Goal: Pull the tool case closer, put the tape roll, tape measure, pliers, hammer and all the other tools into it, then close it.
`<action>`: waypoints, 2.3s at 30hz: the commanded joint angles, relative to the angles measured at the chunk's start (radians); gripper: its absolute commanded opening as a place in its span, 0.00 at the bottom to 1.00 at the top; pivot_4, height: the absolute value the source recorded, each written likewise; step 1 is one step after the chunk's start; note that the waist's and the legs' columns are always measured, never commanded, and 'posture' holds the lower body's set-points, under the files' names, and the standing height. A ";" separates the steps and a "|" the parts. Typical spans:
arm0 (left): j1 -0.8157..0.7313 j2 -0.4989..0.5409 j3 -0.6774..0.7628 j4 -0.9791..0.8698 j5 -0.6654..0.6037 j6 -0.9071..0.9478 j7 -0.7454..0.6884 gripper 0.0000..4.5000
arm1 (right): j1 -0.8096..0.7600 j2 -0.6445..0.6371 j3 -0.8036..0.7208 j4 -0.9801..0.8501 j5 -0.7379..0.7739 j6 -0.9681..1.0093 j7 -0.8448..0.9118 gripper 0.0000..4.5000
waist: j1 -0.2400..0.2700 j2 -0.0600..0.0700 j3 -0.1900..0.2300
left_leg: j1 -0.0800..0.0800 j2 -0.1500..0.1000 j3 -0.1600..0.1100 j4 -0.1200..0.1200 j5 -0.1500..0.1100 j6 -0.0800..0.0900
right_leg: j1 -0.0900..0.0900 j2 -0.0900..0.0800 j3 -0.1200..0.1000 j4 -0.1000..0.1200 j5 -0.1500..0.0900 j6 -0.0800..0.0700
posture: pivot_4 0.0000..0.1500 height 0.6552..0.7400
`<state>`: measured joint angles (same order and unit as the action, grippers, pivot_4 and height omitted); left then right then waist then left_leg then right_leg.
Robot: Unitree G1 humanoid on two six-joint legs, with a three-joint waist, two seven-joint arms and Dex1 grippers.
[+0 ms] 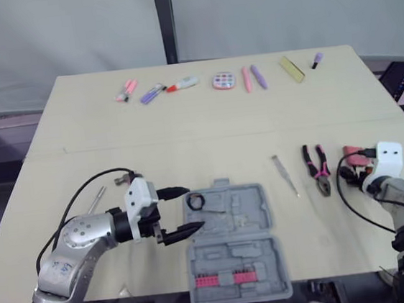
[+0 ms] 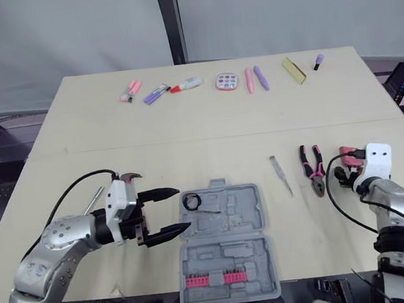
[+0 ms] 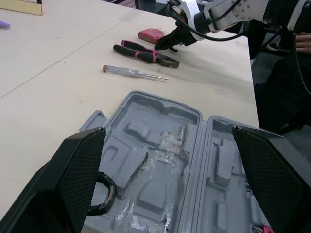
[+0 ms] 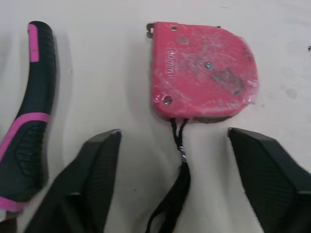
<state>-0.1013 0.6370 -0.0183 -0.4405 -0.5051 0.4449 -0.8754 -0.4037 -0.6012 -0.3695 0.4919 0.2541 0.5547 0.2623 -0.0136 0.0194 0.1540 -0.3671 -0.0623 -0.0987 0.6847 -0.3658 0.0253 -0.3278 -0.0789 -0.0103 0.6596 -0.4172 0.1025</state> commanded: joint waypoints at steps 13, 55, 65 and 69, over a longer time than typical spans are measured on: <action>0.015 -0.004 -0.005 -0.021 0.014 -0.043 -0.006 1.00 | 0.026 -0.011 0.001 0.033 -0.007 0.006 -0.006 0.01 | 0.013 0.000 0.000 | 0.000 -0.001 -0.002 0.000 0.000 0.000 | 0.001 -0.001 0.000 -0.001 0.000 0.000 | 1.00 0.69; -0.042 -0.007 -0.082 0.062 0.021 -0.067 -0.122 1.00 | 0.785 0.290 -0.010 -1.213 0.114 0.645 -0.098 0.01 | 0.013 0.000 0.000 | 0.000 -0.001 -0.004 -0.002 0.000 0.000 | 0.000 0.000 0.003 -0.001 0.000 0.000 | 1.00 0.69; 0.034 0.031 -0.073 0.058 0.020 -0.091 -0.195 1.00 | 0.828 0.280 -0.020 -1.240 0.124 0.661 -0.087 0.01 | 0.013 0.000 0.000 | 0.000 -0.001 -0.004 -0.002 0.000 0.000 | 0.000 0.000 0.004 -0.002 0.000 0.000 | 1.00 0.69; 0.063 0.049 -0.073 0.059 0.025 -0.113 -0.225 1.00 | 0.832 0.271 -0.027 -1.234 0.124 0.662 -0.086 0.01 | 0.013 0.000 0.000 | 0.000 -0.001 -0.004 -0.003 0.000 0.000 | 0.000 0.000 0.005 -0.002 0.000 0.000 | 1.00 0.69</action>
<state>-0.0492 0.6761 -0.0986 -0.3700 -0.4782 0.3533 -1.0802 0.3982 -0.3266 -0.3835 -0.7466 0.3758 1.1847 0.1639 -0.0008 0.0194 0.1540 -0.3667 -0.0631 -0.1029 0.6819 -0.3657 0.0249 -0.3280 -0.0792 -0.0058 0.6575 -0.4173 0.1025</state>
